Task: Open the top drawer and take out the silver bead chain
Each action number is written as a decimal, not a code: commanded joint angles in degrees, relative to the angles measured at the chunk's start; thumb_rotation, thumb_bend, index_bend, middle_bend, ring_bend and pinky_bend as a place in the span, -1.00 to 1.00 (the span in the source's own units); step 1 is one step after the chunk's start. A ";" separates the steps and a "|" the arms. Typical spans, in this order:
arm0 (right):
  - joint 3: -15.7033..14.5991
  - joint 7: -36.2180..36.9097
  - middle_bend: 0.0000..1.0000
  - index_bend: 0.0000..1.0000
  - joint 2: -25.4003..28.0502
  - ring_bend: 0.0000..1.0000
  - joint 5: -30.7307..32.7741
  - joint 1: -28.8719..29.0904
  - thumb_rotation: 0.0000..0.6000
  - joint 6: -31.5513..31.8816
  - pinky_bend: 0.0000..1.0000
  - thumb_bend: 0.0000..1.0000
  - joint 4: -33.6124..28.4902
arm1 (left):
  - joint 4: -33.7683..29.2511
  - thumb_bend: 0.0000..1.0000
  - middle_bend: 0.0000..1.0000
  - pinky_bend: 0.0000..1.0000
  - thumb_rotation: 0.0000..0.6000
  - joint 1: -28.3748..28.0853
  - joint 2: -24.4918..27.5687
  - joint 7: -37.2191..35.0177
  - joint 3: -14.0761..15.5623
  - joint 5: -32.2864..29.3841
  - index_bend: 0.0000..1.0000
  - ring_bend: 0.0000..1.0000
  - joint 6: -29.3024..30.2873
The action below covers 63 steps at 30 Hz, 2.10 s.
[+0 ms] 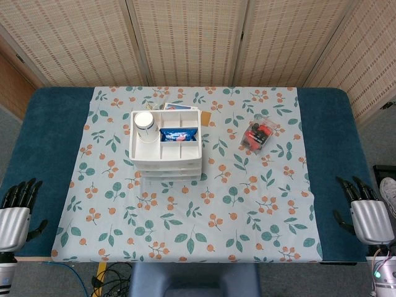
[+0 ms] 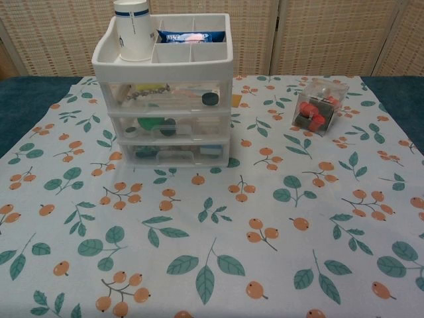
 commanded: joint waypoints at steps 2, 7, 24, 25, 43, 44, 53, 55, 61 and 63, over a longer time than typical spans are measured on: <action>0.03 0.55 -0.55 -0.77 -0.21 -0.70 -0.51 -0.06 1.00 0.48 -0.61 -0.27 0.21 | 0.13 -0.53 -0.87 -0.84 1.00 0.02 -0.17 0.17 -0.02 -0.20 -0.88 -0.91 -0.08; -0.25 0.70 -0.53 -0.77 -0.16 -0.66 -0.78 -0.09 1.00 0.34 -0.57 -0.27 0.05 | -0.06 -0.53 -0.87 -0.84 1.00 0.13 -0.10 -0.11 0.23 0.15 -0.88 -0.91 0.03; 0.48 2.76 0.06 -0.77 -2.13 0.36 -4.47 7.93 1.00 -9.02 0.72 -0.27 -5.07 | -0.68 -0.53 -0.87 -0.84 1.00 0.82 0.70 -1.42 0.59 0.53 -0.87 -0.91 0.72; 0.60 3.15 0.14 -0.77 -2.47 0.42 -4.28 8.87 1.00 -10.47 0.77 -0.27 -5.57 | -0.65 -0.53 -0.87 -0.84 1.00 0.87 0.75 -1.50 0.61 0.50 -0.87 -0.91 0.74; 6.31 24.43 0.87 -0.77 -13.30 1.00 10.25 27.06 1.00 -39.48 1.00 -0.03 -7.26 | -0.39 -0.53 -0.87 -0.84 1.00 1.00 2.77 -2.75 0.32 -0.54 -0.86 -0.91 0.04; 6.58 25.29 0.87 -0.77 -13.86 1.00 10.90 27.86 1.00 -40.73 1.00 -0.02 -6.98 | -0.41 -0.53 -0.87 -0.84 1.00 0.98 2.88 -2.77 0.31 -0.57 -0.86 -0.91 -0.02; 9.58 33.71 0.87 -0.90 -20.87 1.00 16.08 34.16 1.00 -49.70 1.00 0.07 -2.10 | -1.08 -0.53 -0.87 -0.84 1.00 1.04 3.66 -3.47 0.42 -0.41 -0.86 -0.91 -0.16; 10.09 35.01 0.87 -0.96 -22.35 1.00 16.20 34.90 1.00 -50.27 1.00 0.09 -0.96 | -1.18 -0.53 -0.87 -0.84 1.00 1.04 3.83 -3.65 0.42 -0.37 -0.86 -0.91 -0.16; 12.14 38.41 0.87 -1.00 -27.47 1.00 15.41 37.27 1.00 -50.30 1.00 0.14 2.55 | -1.43 -0.53 -0.87 -0.84 1.00 0.81 4.20 -3.41 0.39 -0.60 -0.86 -0.91 -0.69; 12.86 39.24 0.87 -1.00 -29.05 1.00 15.02 38.35 1.00 -50.49 1.00 0.15 3.49 | -1.57 -0.53 -0.87 -0.84 1.00 0.73 4.21 -3.41 0.40 -0.58 -0.86 -0.91 -0.81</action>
